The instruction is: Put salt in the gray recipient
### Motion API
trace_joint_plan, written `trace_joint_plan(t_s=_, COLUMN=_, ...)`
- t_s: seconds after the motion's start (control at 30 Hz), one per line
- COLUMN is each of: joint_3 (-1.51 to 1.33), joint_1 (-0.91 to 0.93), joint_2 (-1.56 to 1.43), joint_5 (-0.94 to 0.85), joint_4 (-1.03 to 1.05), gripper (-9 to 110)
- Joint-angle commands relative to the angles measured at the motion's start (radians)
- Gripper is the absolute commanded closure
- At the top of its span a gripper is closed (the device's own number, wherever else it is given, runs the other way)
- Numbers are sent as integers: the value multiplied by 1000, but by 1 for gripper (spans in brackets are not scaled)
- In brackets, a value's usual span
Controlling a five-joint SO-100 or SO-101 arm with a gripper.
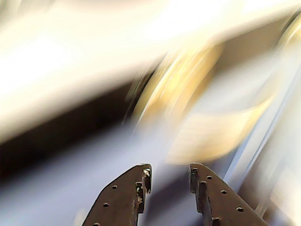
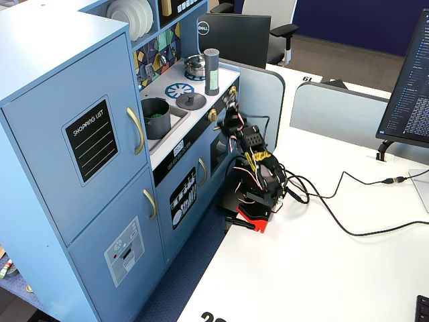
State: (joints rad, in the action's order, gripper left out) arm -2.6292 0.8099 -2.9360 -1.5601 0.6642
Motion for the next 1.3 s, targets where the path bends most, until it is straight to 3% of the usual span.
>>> trace_joint_plan(t_s=0.0, joint_3=160, joint_1=51, joint_2=120, joint_5=32, joint_4=-239, gripper=101)
trace_joint_plan(t_s=0.13, joint_3=233, joint_1=67, joint_2=247, joint_5=57, joint_4=-413, gripper=92)
trace_joint_plan(t_s=0.27, joint_3=308, joint_1=100, joint_2=376, joint_5=78, joint_4=-552, gripper=70)
trace_joint_plan(t_s=0.4, joint_3=348, joint_1=137, joint_2=491, joint_5=103, joint_4=-701, gripper=58)
trace_joint_plan(t_s=0.73, joint_3=523, joint_1=155, joint_2=770, joint_5=117, joint_4=-818, gripper=38)
trace_joint_plan(t_s=1.27, joint_3=1000, joint_1=81, joint_2=1244, joint_5=124, joint_4=-715, gripper=44)
